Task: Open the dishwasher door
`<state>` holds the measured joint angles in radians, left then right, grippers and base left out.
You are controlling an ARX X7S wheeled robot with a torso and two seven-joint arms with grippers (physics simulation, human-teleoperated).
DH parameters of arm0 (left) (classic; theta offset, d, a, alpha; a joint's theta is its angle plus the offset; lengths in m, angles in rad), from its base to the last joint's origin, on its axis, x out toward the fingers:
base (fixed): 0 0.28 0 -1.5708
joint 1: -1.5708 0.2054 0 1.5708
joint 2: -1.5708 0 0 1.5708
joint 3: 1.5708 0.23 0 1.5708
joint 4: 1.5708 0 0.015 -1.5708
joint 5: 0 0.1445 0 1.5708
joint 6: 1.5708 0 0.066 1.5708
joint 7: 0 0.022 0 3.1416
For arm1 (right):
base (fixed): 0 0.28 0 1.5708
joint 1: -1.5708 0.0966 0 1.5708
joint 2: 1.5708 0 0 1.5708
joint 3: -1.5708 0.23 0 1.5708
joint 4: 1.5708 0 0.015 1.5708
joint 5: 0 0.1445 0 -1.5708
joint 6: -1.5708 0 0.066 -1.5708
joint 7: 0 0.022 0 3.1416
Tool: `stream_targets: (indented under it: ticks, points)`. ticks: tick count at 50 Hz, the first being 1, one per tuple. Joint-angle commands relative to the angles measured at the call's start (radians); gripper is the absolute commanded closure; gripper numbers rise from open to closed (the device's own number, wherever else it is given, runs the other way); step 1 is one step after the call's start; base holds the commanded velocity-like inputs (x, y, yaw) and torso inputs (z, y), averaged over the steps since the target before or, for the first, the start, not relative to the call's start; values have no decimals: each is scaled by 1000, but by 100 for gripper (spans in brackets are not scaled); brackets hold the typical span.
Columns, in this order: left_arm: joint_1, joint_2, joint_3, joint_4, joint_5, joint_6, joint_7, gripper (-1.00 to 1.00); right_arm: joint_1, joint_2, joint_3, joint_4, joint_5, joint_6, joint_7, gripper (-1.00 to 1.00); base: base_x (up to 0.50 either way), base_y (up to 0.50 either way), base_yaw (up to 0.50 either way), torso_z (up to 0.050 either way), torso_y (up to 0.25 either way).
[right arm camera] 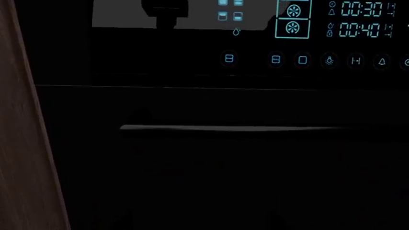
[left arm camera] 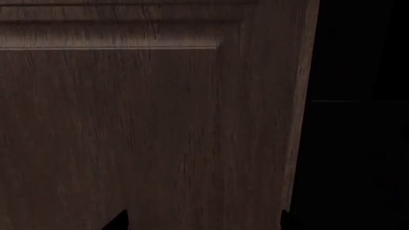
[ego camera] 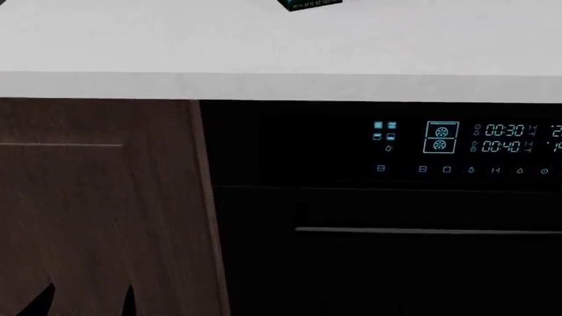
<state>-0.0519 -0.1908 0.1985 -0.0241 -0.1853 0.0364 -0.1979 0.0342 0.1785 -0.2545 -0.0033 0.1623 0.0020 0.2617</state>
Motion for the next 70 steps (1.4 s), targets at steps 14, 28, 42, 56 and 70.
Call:
stream_targets:
  ticks: [14, 28, 42, 56, 70]
  points:
    - [-23, -87, -92, 128, -22, -109, -76, -100, -1, 14, -11, -11, 10, 4, 13, -100, 0, 0, 0, 0, 0]
    - [5, -131, -180, 249, -79, -188, -127, -100, -6, 177, -38, -360, -106, 357, 46, -100, 0, 0, 0, 0, 0]
    - [15, -141, -188, 297, -90, -212, -142, -100, 105, 470, -187, -734, -333, 888, -61, -100, 0, 0, 0, 0, 0]
    - [6, -157, -186, 332, -81, -221, -152, -100, 395, 623, -705, -814, -748, 1239, -256, -100, 0, 0, 0, 0, 0]
    - [4, -161, -184, 333, -76, -208, -157, -100, 488, 565, -859, -603, -789, 1134, -267, -100, 0, 0, 0, 0, 0]
